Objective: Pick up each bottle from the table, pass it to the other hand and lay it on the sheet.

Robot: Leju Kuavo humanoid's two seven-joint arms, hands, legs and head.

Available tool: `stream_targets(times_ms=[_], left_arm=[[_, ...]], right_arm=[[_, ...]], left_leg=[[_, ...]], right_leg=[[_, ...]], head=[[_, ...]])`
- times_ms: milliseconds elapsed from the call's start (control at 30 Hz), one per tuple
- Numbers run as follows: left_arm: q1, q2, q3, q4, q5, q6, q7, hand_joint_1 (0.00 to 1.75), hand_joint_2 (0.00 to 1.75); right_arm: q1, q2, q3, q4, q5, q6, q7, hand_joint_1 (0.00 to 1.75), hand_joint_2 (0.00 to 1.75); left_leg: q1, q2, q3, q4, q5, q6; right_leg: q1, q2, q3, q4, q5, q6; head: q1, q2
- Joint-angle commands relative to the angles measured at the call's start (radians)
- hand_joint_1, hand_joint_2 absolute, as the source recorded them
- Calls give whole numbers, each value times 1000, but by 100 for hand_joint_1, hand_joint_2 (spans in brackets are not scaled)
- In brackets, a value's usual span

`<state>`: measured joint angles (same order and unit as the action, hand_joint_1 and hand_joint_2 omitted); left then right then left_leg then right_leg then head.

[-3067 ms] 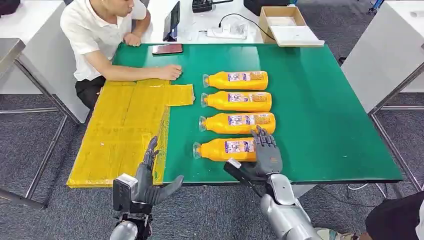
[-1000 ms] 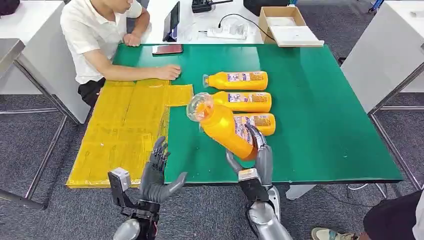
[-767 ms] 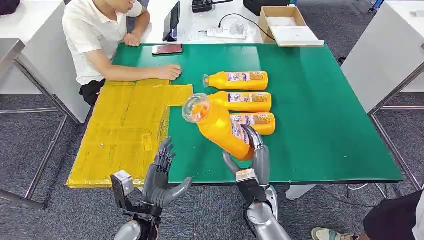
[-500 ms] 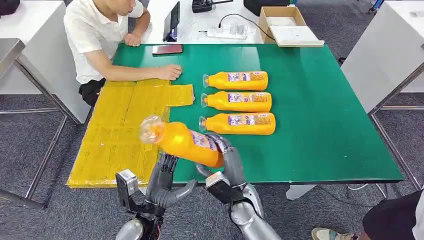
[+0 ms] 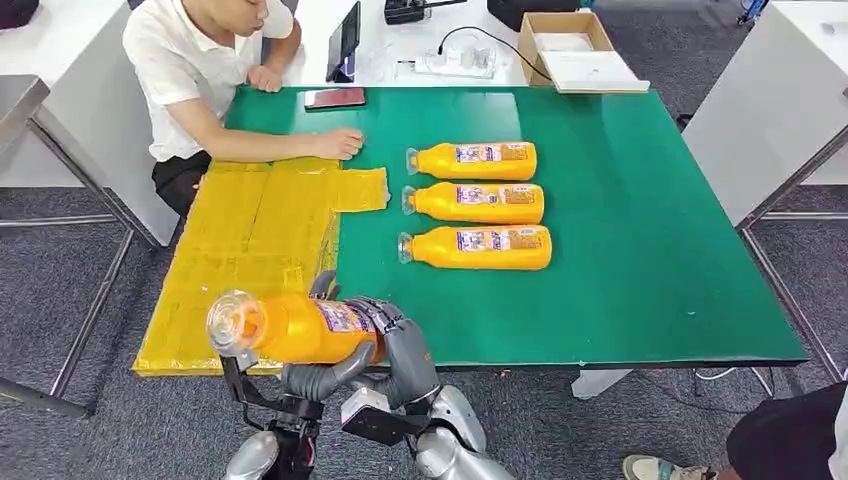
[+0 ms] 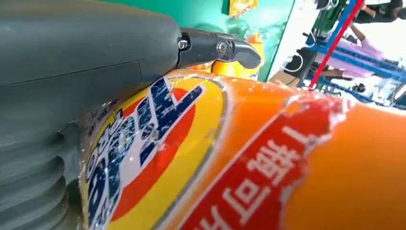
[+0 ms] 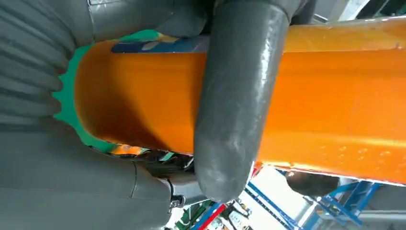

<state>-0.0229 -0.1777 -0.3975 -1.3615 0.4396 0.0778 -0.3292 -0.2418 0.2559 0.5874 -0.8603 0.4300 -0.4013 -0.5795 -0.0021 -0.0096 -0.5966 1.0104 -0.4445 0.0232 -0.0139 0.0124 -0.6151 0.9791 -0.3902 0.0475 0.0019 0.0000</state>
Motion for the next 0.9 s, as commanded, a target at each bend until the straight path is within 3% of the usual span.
stream_targets(times_ms=[33,67,200,233,267,300,333,467,600,767,900], left_arm=[[-54,-30,38,-17,98,1,0,136,175],[-51,-31,43,-27,104,2,-10,175,175],[-51,-29,44,-32,103,2,-10,175,175],[-45,-30,48,-40,103,3,-19,175,175],[-40,-32,54,-48,102,5,-32,175,175],[-34,-36,64,-61,101,14,-46,175,175],[-27,-37,72,-80,97,22,-57,175,175],[-19,-32,116,-116,57,93,-97,175,175],[-27,18,183,-93,69,104,-62,175,175],[-26,81,274,-100,-130,251,-99,175,175],[-29,93,288,-97,-185,279,-96,175,175]], right_arm=[[-37,28,157,169,-94,73,-47,155,175],[-38,31,158,178,-122,93,-52,115,175],[-38,32,158,181,-124,93,-52,115,175],[-40,32,159,185,-136,104,-50,28,175],[-41,32,161,190,-152,113,-43,0,175],[-40,31,163,193,-165,125,-42,0,175],[-37,31,157,194,-182,129,-44,0,0],[-25,28,122,176,-243,124,-56,0,0],[31,-4,92,131,-251,34,-87,0,0],[122,-34,-12,70,-294,-56,-119,0,0],[145,-51,-21,45,-299,-63,-119,0,0]], left_leg=[[1,0,2,0,-1,-1],[1,0,2,0,-1,-1],[1,-1,2,0,0,-1],[2,0,3,0,-1,-2],[1,0,3,0,-1,-1],[2,-2,5,-1,-1,-2],[2,-1,4,0,-1,-1],[1,0,4,-1,-1,-2],[2,-1,3,-1,-1,-1],[1,-1,5,-2,-1,-2],[1,-1,4,-2,-1,-2]], right_leg=[[1,-1,2,0,-1,-1],[2,-2,3,0,-1,-2],[1,-2,2,-1,-1,-1],[2,-2,3,0,-1,-2],[1,-2,2,0,-1,-1],[2,-4,5,-1,-2,-2],[2,-3,4,0,-2,-2],[2,-3,4,0,-2,-2],[2,-2,4,-2,-1,-2],[2,-2,5,-2,-2,-2],[1,-2,4,-1,-2,-2]], head=[[0,0],[0,0],[0,0],[0,0],[0,0],[0,0],[0,0],[-1,0],[0,0],[0,0],[0,0]])
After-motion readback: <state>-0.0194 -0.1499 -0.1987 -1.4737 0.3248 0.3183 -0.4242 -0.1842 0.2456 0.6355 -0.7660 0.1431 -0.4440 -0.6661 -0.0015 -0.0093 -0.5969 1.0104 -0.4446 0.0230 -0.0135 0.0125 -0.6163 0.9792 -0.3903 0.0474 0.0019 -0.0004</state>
